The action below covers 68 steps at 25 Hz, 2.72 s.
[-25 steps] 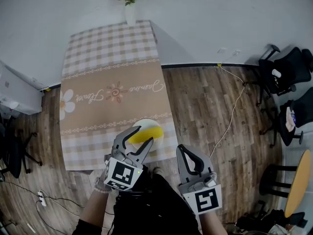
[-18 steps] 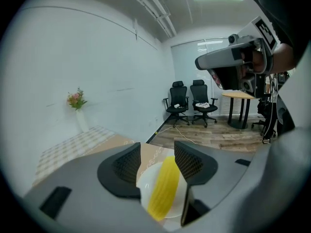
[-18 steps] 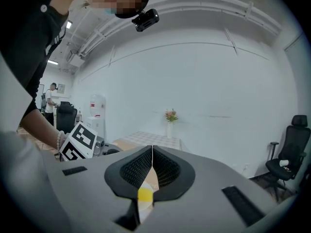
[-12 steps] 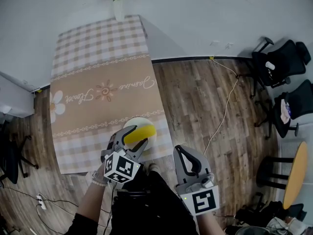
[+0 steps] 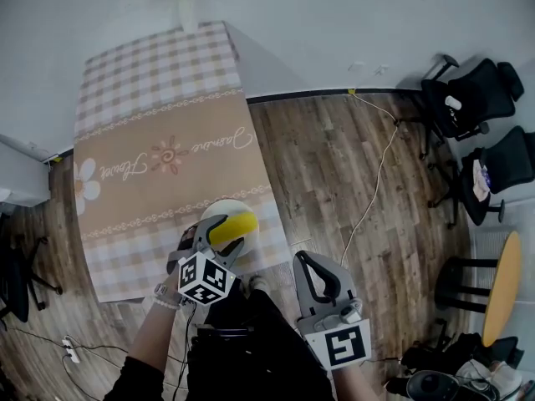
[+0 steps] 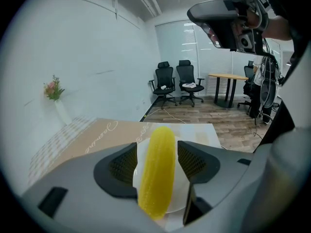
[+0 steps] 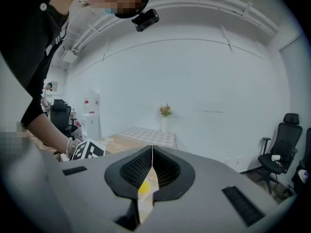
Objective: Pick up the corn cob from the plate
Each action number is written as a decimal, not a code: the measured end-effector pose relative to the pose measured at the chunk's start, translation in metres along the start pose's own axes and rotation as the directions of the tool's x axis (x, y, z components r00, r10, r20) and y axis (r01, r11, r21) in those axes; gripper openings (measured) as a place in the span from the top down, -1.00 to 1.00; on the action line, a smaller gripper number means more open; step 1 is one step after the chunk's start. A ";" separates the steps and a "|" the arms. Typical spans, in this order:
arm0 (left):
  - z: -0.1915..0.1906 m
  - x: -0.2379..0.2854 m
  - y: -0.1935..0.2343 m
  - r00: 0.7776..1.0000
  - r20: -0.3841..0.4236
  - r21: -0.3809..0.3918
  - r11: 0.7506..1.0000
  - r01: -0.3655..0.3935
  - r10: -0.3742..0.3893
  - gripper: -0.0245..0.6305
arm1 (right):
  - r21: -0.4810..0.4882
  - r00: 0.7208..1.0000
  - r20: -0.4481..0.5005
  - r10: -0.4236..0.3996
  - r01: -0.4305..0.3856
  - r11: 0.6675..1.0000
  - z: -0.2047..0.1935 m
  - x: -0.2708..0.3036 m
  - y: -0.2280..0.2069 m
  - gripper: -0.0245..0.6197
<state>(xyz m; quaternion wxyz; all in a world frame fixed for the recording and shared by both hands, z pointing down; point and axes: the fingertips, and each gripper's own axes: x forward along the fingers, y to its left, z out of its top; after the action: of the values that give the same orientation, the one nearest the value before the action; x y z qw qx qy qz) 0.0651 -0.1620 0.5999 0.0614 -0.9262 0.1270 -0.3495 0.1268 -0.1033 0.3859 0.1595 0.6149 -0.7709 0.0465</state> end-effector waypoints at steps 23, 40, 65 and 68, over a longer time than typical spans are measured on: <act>-0.027 0.032 -0.006 0.995 -0.079 0.001 0.998 0.060 -0.060 0.12 | 0.014 0.999 -0.035 -0.013 0.013 1.000 -0.012 -0.005 0.002 0.79; -0.026 0.033 -0.007 0.999 -0.032 0.038 0.999 0.038 -0.037 0.13 | 0.020 0.999 -0.049 0.000 0.001 1.000 -0.017 -0.002 0.005 0.79; -0.023 0.031 -0.008 0.993 -0.057 -0.164 0.982 0.096 -0.107 0.14 | 0.015 0.997 -0.080 -0.011 0.013 1.000 -0.022 -0.014 0.006 0.79; -0.020 0.030 -0.009 0.994 -0.050 -0.167 0.982 0.088 -0.097 0.14 | 0.009 0.998 -0.067 -0.007 0.008 1.000 -0.020 -0.013 0.006 0.79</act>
<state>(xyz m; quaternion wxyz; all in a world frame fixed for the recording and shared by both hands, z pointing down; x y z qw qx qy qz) 0.0749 -0.1622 0.6357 -0.0354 -0.9226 0.1139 -0.3669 0.1271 -0.0845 0.4016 0.1828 0.6166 -0.7626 0.0701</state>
